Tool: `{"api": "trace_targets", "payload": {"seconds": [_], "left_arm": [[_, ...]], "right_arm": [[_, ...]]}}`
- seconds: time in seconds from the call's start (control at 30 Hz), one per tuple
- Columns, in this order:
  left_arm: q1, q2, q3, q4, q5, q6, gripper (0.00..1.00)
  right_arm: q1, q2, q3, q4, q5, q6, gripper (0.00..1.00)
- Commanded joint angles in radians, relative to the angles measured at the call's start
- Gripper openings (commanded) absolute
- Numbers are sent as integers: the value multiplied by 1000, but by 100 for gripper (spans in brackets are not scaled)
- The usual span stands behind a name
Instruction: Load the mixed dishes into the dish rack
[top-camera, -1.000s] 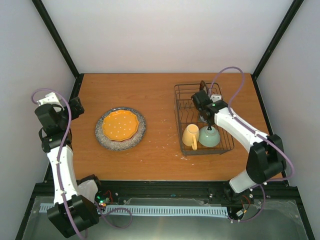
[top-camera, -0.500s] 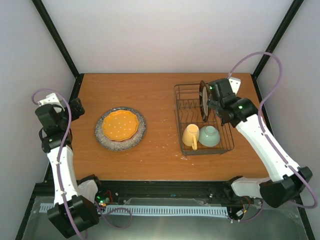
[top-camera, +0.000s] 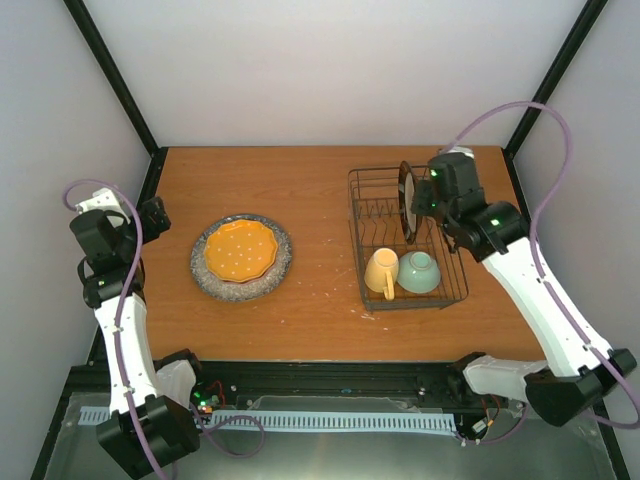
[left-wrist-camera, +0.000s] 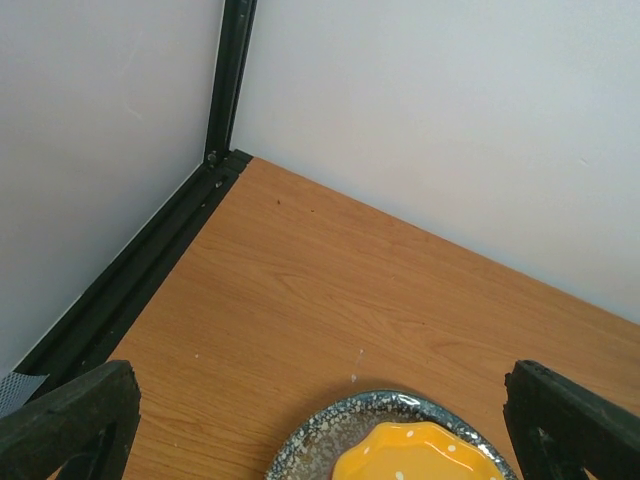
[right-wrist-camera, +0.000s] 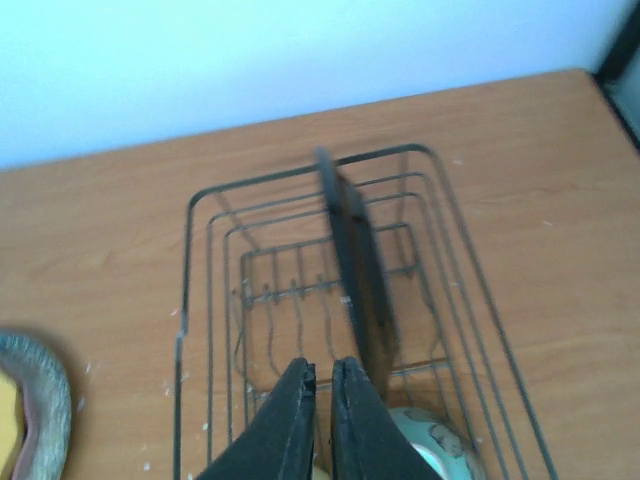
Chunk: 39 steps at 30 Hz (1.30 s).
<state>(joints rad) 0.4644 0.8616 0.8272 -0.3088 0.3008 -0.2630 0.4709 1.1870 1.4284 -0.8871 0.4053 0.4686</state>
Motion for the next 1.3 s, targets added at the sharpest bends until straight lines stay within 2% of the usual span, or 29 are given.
{"api": "trace_targets", "payload": {"seconds": [0.0, 0.07, 0.4, 0.53, 0.73, 1.27], "left_arm": [[2, -16, 8, -8, 30, -29, 100], [2, -14, 9, -8, 30, -29, 100], [2, -4, -3, -2, 30, -20, 100], [2, -1, -9, 5, 24, -8, 100], [2, 9, -21, 15, 16, 1, 100], [2, 45, -39, 52, 13, 5, 100]], "right_arm": [[83, 108, 32, 55, -129, -71, 3], [123, 170, 54, 55, -116, -86, 3], [121, 493, 160, 85, -88, -74, 3], [94, 628, 214, 105, -148, -68, 3], [83, 810, 353, 69, -169, -73, 3], [40, 1153, 776, -47, -154, -110, 3]]}}
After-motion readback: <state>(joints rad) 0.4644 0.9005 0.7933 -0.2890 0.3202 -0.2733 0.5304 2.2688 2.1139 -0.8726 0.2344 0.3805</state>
